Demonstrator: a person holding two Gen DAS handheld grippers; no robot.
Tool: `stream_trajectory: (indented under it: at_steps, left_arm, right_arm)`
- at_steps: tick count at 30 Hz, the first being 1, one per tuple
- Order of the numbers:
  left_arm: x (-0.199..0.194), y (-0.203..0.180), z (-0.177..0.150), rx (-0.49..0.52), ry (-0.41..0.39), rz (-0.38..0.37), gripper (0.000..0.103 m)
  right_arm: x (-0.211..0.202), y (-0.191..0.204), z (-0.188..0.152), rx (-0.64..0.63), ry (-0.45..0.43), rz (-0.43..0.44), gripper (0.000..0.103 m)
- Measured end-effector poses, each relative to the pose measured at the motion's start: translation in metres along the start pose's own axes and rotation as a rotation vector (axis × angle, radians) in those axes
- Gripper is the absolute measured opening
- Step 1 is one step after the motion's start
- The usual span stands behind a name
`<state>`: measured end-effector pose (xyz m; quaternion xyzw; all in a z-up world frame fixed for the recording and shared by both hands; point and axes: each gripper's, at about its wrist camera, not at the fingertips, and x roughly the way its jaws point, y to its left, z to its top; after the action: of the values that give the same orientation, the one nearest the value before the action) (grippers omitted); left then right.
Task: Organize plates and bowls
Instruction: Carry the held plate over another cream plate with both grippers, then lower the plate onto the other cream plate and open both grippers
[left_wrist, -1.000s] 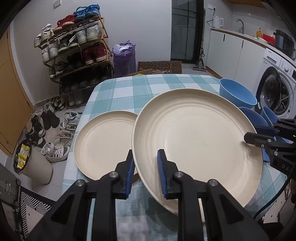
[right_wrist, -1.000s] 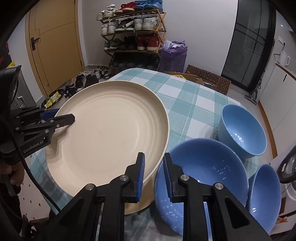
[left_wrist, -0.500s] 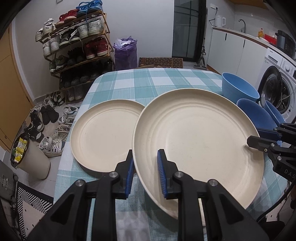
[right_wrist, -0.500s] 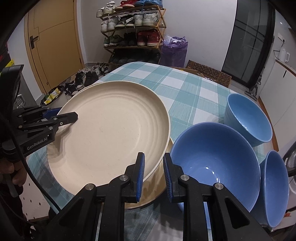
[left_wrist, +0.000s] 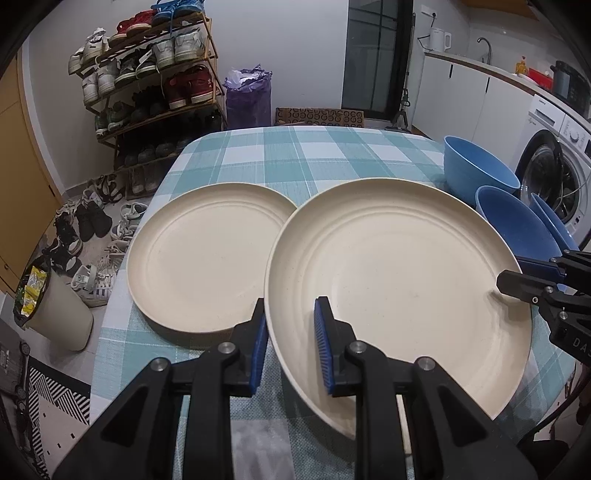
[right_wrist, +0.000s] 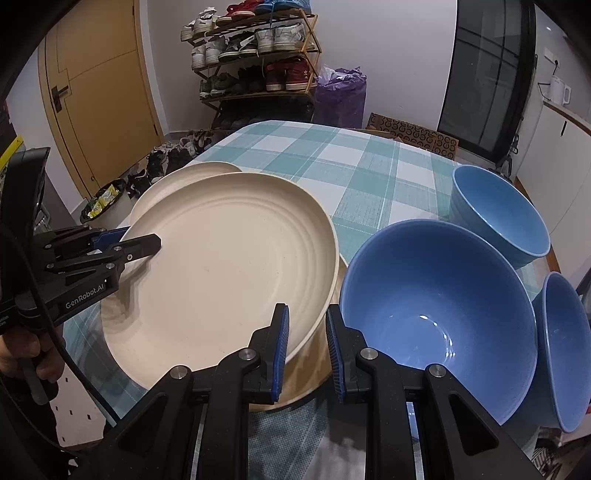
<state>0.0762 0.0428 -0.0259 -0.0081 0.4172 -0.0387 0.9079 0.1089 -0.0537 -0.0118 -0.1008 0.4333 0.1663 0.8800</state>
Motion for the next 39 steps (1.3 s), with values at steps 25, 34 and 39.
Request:
stream_trajectory:
  at_steps: [25,34,39]
  left_arm:
    - [0.012,-0.007,-0.008,0.046,0.027,0.018,0.022]
    - [0.029,-0.011,-0.001,0.055,0.036,0.007,0.023]
    - [0.034,-0.016,0.003,0.071,0.036,0.009,0.023]
  right_arm:
    - [0.009,0.007,-0.031,0.059,-0.003,-0.009,0.021]
    - [0.013,0.008,-0.031,0.038,0.002,-0.061,0.021]
    - [0.014,0.007,-0.035,0.04,0.001,-0.092,0.022]
